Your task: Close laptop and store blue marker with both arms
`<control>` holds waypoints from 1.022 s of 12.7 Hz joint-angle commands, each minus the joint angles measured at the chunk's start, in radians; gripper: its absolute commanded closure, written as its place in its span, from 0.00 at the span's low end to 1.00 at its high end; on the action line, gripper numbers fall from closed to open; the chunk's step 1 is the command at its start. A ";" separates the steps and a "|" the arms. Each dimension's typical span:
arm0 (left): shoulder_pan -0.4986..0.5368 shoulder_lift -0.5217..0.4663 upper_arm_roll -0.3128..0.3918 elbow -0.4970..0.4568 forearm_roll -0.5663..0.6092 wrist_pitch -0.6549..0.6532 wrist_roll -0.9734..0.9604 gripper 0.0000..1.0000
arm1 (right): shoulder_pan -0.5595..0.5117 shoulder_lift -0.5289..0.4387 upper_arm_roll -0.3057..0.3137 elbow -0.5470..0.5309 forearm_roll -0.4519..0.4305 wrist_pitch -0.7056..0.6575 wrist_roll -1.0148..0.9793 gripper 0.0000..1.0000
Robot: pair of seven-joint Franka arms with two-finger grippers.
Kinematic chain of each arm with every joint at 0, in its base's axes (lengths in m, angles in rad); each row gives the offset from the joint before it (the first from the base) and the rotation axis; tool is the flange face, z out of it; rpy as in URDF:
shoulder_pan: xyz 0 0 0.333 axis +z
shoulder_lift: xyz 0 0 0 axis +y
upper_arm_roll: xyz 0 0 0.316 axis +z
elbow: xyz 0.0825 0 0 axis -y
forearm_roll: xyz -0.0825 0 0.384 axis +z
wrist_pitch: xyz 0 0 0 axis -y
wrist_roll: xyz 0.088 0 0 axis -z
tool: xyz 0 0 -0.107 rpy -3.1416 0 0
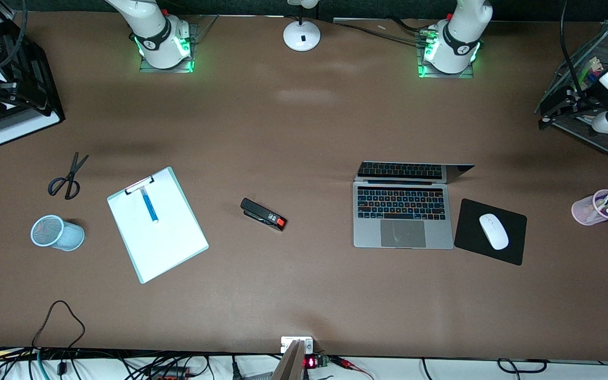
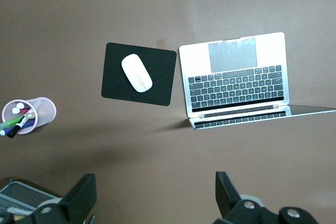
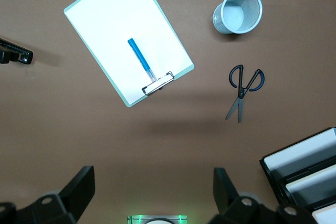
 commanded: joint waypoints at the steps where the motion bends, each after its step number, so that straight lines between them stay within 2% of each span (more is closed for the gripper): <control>1: 0.010 -0.019 -0.005 -0.017 0.004 0.011 0.021 0.00 | 0.000 -0.004 0.004 0.012 0.001 -0.022 0.008 0.00; 6: 0.010 -0.017 -0.008 -0.016 0.004 0.011 0.021 0.00 | 0.005 0.018 0.006 0.016 0.000 -0.013 0.005 0.00; 9: 0.010 -0.015 -0.008 -0.010 0.004 0.012 0.021 0.00 | 0.019 0.078 0.006 0.021 0.003 0.000 0.010 0.00; 13: -0.002 0.017 -0.009 0.034 0.001 0.012 0.016 0.00 | 0.028 0.214 0.008 0.023 0.006 0.136 0.005 0.00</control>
